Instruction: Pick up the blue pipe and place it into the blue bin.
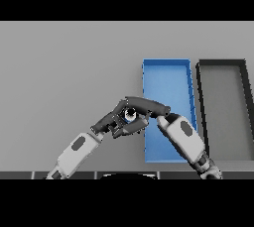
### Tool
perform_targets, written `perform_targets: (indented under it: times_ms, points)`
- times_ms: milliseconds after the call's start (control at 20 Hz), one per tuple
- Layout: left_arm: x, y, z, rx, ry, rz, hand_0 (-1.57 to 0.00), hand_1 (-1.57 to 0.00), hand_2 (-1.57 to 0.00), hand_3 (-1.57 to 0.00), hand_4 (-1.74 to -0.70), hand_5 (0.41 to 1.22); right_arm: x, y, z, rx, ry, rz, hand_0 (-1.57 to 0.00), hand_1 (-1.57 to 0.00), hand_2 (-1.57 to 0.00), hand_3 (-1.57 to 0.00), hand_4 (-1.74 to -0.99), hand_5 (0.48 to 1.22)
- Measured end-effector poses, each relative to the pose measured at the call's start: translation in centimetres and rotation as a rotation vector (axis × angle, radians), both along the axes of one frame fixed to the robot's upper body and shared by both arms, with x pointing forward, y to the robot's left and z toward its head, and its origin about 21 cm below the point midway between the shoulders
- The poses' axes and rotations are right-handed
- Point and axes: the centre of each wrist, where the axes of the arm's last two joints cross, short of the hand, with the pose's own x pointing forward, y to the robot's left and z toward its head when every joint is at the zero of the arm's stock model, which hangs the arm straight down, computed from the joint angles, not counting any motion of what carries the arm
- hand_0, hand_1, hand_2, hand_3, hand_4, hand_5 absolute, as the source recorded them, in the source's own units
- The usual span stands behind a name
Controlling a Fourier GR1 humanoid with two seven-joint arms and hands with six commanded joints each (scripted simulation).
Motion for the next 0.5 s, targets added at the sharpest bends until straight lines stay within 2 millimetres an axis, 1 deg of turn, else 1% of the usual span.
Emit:
perform_targets:
  times_ms: [50, 100, 150, 200, 250, 300, 350, 400, 450, 500]
  points:
    - [0.18, 0.05, 0.07, 0.006, -0.012, -0.001, -1.46, -1.45, -1.45, -0.59, -1.72, 1.215, -0.26, -0.17, 0.11, -0.007, -0.021, -0.007, -1.45, -1.46, -1.46, -1.42, -1.459, 1.052]
    - [0.12, -0.43, 0.08, 0.009, -0.023, -0.016, -1.48, -1.45, -1.47, -0.55, -1.73, 1.216, -0.56, -0.01, 0.1, 0.003, -0.04, 0.002, -1.48, -1.48, -1.48, -1.45, -1.465, 1.086]
    - [0.08, -0.43, -0.05, 0.024, -0.028, -0.015, -1.5, -1.45, -1.49, -0.53, -1.73, 1.217, -0.69, -0.13, -0.1, -0.002, -0.057, 0.007, -1.5, -1.5, -1.5, -1.47, -1.469, 1.113]
    - [0.17, -0.4, 0.07, 0.034, -0.032, -0.011, -1.51, -1.42, -1.51, -0.51, -1.73, 1.218, -0.54, 0.0, -0.14, 0.007, -0.051, 0.008, -1.51, -1.51, -1.51, -1.49, -1.471, 1.135]
    - [0.21, -0.42, -0.07, 0.035, -0.031, -0.005, -1.5, -1.36, -1.52, -0.51, -1.73, 1.219, -0.61, 0.18, -0.31, 0.009, -0.036, 0.002, -1.52, -1.52, -1.52, -1.51, -1.473, 1.152]
    - [0.55, -0.25, 0.16, 0.043, -0.045, -0.007, -1.43, -1.22, -1.35, -0.53, -1.64, 1.219, -0.48, 0.04, -0.2, 0.017, -0.024, 0.008, -1.53, -1.53, -1.53, -1.52, -1.474, 1.166]
    - [0.5, -0.02, 0.04, 0.057, -0.043, -0.018, -1.41, -1.19, -1.24, -0.52, -1.54, 1.219, -0.4, 0.14, -0.27, 0.015, -0.011, 0.021, -1.54, -1.54, -1.54, -1.53, -1.477, 1.177]
    - [0.44, 0.06, -0.01, 0.074, -0.051, -0.029, -1.22, -1.0, -1.02, -0.42, -1.44, 1.22, -0.79, 0.25, -0.38, 0.019, -0.018, 0.027, -1.55, -1.55, -1.55, -1.54, -1.478, 1.186]
    - [0.61, 0.11, 0.13, 0.085, -0.054, -0.039, -0.98, -0.8, -0.82, -0.33, -1.34, 1.22, -0.72, 0.34, -0.03, 0.005, -0.029, 0.019, -1.55, -1.55, -1.55, -1.54, -1.48, 1.193]
    - [0.62, 0.34, 0.0, 0.1, -0.058, -0.054, -0.78, -0.64, -0.65, -0.27, -1.25, 1.22, -0.77, 0.23, -0.1, 0.003, -0.03, 0.022, -1.56, -1.56, -1.56, -1.55, -1.481, 1.198]
